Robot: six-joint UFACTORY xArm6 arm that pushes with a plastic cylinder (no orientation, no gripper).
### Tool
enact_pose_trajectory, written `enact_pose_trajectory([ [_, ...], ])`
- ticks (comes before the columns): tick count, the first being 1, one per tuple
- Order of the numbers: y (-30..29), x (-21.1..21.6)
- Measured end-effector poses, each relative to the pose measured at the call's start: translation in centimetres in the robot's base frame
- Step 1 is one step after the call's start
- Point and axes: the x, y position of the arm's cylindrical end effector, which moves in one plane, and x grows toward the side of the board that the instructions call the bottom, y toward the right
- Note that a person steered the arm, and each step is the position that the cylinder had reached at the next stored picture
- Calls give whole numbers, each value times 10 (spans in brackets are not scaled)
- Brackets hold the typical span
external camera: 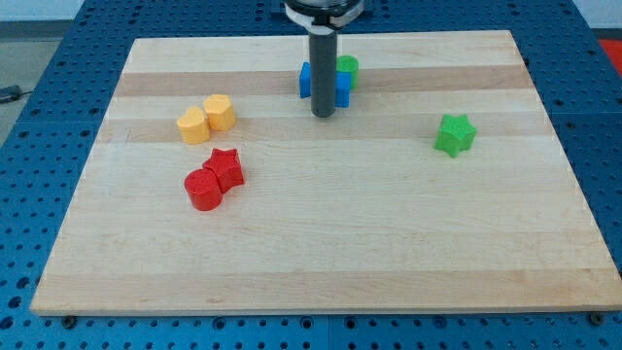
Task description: Adjust the blue cube to the bottom of the blue triangle
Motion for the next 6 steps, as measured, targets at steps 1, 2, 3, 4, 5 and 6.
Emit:
enact_pose_trajectory([
  [1, 13, 4],
  [2, 53, 11],
  [3, 75, -16],
  [4, 83, -35],
  [5, 54, -35],
  [6, 34, -35],
])
